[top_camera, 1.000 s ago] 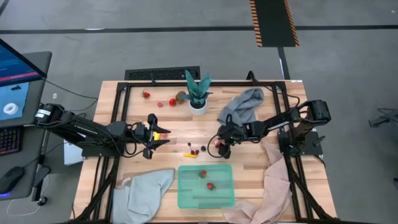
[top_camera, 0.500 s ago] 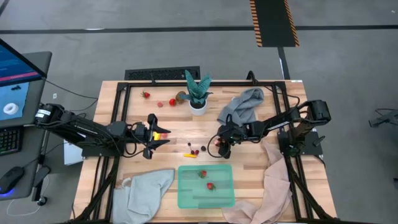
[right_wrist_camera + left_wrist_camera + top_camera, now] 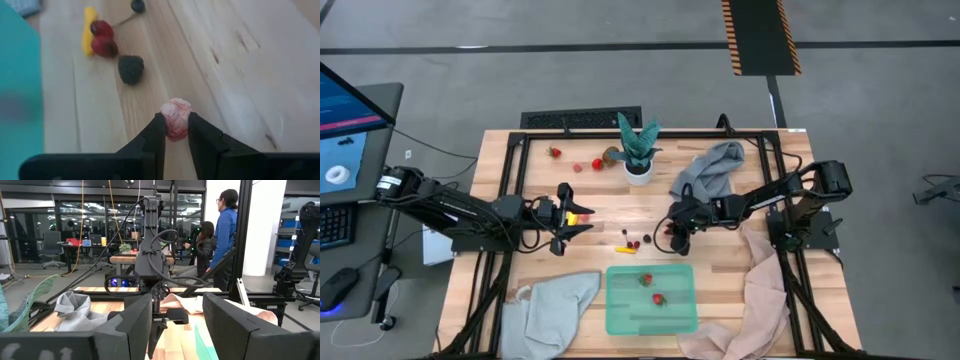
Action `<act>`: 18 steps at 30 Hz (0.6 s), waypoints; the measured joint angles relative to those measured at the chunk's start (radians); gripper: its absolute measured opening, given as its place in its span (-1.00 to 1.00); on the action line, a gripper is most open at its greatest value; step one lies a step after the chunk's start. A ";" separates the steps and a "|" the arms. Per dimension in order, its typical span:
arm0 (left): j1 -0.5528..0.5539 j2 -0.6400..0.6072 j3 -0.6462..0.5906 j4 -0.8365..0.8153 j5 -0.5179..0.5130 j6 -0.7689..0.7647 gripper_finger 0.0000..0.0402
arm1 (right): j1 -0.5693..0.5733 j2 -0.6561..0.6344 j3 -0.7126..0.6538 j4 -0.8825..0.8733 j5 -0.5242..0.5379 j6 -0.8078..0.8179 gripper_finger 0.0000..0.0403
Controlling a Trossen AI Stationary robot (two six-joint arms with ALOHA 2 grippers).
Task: Pick and placing Produce into tupperware
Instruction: Put the pink peach into the green bin
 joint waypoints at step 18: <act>0.000 0.000 0.000 -0.010 0.000 -0.065 -0.17 | 0.091 0.000 0.195 -0.053 0.002 -0.118 -0.54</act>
